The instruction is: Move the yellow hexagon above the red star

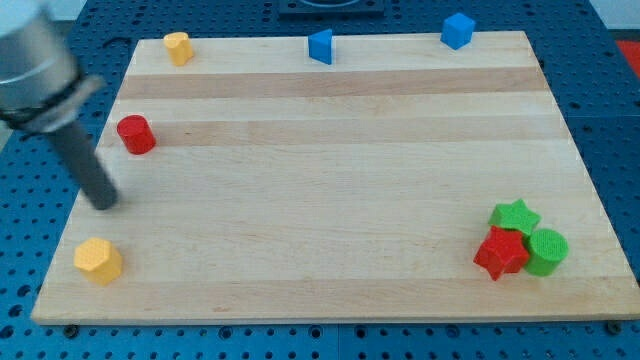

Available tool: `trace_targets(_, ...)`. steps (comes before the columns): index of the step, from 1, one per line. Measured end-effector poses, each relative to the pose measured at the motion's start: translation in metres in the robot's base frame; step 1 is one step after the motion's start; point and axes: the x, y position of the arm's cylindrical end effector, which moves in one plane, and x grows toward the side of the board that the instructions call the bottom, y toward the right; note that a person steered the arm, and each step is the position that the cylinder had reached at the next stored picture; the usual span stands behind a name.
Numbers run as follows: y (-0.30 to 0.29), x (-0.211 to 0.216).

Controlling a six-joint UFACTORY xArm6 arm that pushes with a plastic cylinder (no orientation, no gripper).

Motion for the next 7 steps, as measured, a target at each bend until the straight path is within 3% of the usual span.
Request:
trace_targets(1, -0.009, 0.003)
trace_targets(3, -0.008, 0.072)
trace_targets(5, 0.049, 0.073)
trace_targets(7, 0.003, 0.096)
